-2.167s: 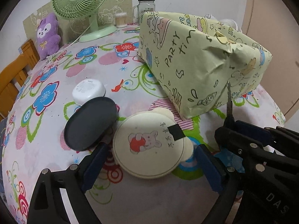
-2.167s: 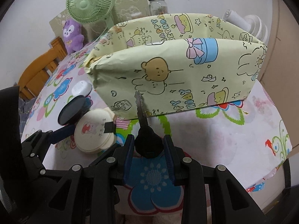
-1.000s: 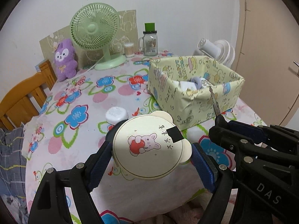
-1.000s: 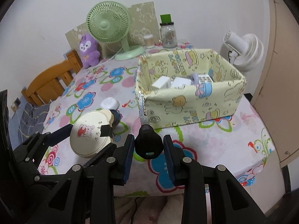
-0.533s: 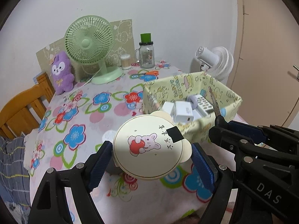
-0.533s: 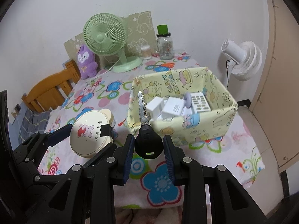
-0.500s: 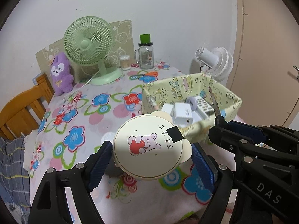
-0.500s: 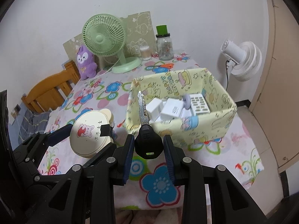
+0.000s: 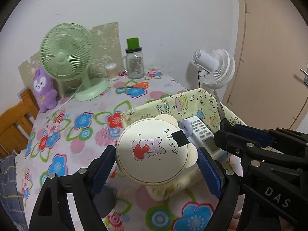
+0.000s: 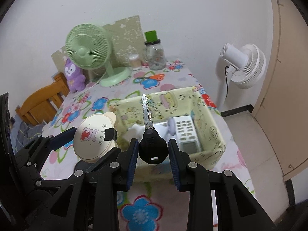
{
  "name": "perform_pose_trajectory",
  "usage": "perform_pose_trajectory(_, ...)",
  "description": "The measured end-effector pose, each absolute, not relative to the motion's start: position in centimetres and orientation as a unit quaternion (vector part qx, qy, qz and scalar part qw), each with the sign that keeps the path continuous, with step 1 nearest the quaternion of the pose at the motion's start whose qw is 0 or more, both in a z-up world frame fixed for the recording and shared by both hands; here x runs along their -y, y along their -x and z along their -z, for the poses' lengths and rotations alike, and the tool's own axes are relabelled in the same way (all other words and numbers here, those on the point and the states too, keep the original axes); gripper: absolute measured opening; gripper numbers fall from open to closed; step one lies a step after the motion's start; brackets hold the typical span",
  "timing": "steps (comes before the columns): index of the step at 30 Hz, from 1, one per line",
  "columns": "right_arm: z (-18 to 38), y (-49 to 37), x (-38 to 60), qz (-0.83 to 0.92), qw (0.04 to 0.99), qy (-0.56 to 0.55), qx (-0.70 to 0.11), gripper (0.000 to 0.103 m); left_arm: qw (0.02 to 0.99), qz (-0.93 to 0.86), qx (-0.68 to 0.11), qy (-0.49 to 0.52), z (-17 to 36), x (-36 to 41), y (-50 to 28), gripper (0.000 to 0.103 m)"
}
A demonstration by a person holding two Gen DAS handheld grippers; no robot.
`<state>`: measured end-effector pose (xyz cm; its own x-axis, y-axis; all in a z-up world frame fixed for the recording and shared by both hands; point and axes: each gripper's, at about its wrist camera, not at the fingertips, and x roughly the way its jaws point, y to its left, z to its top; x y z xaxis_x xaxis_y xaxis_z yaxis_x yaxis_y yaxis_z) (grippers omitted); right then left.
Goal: Organize rigid objects
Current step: 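Carry the bear disc with the left gripper while the right gripper carries the key fob over the box, then lower the bear disc and key fob into the yellow box and open both grippers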
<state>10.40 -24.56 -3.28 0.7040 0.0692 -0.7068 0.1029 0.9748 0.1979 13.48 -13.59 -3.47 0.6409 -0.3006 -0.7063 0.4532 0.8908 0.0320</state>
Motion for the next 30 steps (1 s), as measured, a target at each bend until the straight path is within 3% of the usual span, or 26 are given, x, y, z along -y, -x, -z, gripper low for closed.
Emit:
perform_pose_trajectory(20,7.7,-18.3,28.6,0.002,0.88,-0.121,-0.46,0.035,0.83,0.246,-0.483,-0.131,7.8,19.5,-20.4,0.086)
perform_pose_trajectory(30,7.9,-19.0,28.3,0.008,0.878,-0.112,-0.464,0.038,0.826,0.24,-0.49,-0.143,8.2,20.0,-20.2,0.087)
